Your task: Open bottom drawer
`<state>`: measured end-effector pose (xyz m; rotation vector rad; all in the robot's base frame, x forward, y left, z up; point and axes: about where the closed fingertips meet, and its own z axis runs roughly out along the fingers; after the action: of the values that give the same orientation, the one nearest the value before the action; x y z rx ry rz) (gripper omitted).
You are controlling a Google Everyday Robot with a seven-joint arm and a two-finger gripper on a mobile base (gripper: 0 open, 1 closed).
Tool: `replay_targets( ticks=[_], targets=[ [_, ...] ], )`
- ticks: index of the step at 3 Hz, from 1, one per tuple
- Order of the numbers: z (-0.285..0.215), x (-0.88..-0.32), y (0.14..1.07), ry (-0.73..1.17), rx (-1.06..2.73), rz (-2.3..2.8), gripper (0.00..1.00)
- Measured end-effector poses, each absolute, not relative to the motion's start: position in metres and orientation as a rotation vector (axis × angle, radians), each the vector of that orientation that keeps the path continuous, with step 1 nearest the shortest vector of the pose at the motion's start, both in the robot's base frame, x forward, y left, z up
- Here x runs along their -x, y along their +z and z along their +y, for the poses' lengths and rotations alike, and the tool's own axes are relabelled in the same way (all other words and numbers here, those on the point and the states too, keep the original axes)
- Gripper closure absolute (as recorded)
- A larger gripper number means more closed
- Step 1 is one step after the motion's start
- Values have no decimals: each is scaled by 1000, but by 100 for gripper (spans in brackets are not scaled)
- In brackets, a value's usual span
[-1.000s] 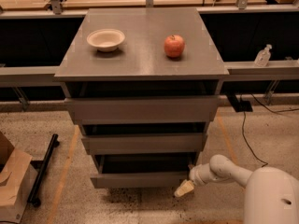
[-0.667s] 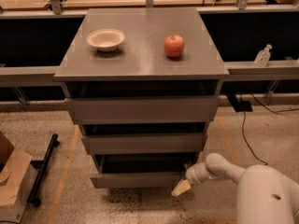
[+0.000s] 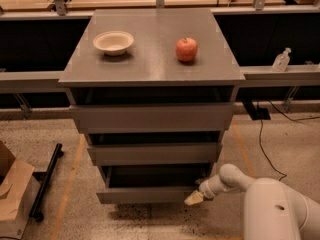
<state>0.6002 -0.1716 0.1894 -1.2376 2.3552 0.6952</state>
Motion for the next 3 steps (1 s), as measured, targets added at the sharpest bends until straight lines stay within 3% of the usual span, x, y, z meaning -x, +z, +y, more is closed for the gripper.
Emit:
replay_targets(
  ticks=[2,3],
  targets=[
    [-172,-600,195,695,1237,2356,82],
    [-176,-589,197,710,1238,2383,87]
  ],
)
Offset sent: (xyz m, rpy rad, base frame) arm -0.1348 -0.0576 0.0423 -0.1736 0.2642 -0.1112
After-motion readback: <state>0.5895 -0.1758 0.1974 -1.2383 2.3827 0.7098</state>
